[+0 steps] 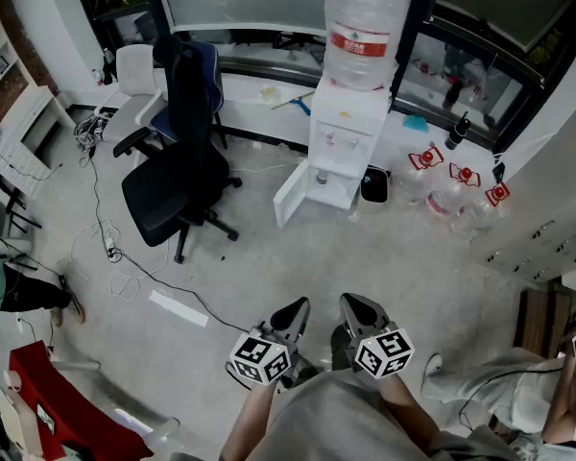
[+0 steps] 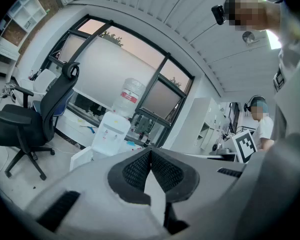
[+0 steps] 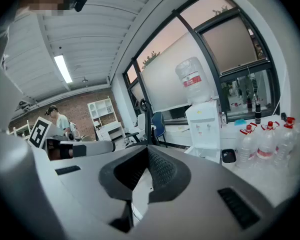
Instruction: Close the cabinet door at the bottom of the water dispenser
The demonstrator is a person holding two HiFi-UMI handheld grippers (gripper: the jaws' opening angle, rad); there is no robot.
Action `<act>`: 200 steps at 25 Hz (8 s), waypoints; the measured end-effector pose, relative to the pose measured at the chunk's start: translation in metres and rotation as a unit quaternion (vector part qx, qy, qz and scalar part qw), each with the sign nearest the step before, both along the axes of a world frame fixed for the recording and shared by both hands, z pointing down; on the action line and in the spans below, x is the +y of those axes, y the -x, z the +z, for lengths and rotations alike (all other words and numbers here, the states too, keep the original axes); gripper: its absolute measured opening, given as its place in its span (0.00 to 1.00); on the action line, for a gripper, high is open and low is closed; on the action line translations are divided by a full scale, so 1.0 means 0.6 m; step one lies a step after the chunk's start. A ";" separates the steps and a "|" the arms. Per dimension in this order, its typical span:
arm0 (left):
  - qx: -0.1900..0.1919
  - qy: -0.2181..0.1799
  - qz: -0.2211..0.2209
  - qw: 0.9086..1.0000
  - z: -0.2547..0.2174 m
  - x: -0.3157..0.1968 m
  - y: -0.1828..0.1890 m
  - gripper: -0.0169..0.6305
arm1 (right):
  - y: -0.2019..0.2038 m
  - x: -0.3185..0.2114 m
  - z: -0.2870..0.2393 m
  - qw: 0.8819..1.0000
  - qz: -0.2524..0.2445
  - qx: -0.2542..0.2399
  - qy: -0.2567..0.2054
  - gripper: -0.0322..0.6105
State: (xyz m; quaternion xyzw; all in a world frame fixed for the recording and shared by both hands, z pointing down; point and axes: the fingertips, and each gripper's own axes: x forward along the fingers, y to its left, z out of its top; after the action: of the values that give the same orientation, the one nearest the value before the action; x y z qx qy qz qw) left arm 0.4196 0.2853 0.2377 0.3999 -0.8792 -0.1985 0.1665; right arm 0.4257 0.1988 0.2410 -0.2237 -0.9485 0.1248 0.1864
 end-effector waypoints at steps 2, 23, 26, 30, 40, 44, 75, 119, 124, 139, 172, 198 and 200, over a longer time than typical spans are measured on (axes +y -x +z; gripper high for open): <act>-0.002 -0.001 0.001 1.000 -0.005 0.002 -0.004 0.04 | -0.005 0.003 -0.003 1.000 0.005 -0.002 0.001 0.07; 0.020 0.027 -0.003 0.999 0.001 -0.089 0.074 0.04 | 0.068 -0.056 0.011 0.999 -0.021 0.015 0.034 0.07; 0.023 0.042 0.001 0.999 0.006 -0.125 0.103 0.04 | 0.102 -0.088 0.016 0.998 -0.019 0.018 0.050 0.07; 0.028 0.062 0.011 0.998 0.007 -0.164 0.121 0.04 | 0.125 -0.123 0.028 0.996 -0.015 0.034 0.076 0.07; 0.052 0.085 -0.014 0.995 0.031 -0.135 0.179 0.04 | 0.180 -0.125 0.077 0.991 -0.022 0.074 0.106 0.07; 0.059 0.080 -0.008 0.995 0.047 -0.125 0.212 0.04 | 0.213 -0.118 0.089 0.992 -0.013 0.079 0.102 0.07; 0.116 0.023 0.152 0.981 0.091 0.009 0.568 0.04 | 0.476 0.019 0.086 0.979 0.157 0.109 0.068 0.07; 0.188 0.219 0.367 0.884 0.415 -0.073 0.904 0.04 | 0.831 -0.015 0.422 0.843 0.421 0.180 0.282 0.07; 0.191 0.241 0.354 0.884 0.491 -0.053 0.930 0.04 | 0.843 0.022 0.519 0.818 0.439 0.200 0.313 0.07; 0.191 0.297 0.392 0.850 0.735 -0.068 0.964 0.04 | 0.867 0.092 0.794 0.751 0.496 0.234 0.368 0.09; 0.212 0.341 0.434 0.807 0.893 -0.047 0.958 0.04 | 0.876 0.146 0.992 0.690 0.530 0.291 0.398 0.27; 0.476 0.067 0.147 0.864 0.930 -0.204 0.888 0.04 | 0.790 -0.137 0.986 0.757 0.484 0.267 0.347 0.26; 0.481 0.060 0.132 0.865 0.936 -0.219 0.883 0.04 | 0.790 -0.158 0.986 0.763 0.479 0.267 0.343 0.26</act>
State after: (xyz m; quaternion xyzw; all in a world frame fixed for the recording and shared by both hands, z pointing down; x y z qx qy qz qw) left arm -0.1099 0.1540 0.7994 0.3560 -0.6398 -0.2889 0.6168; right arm -0.0485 0.1041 0.8325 0.2526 -0.7380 0.5698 0.2585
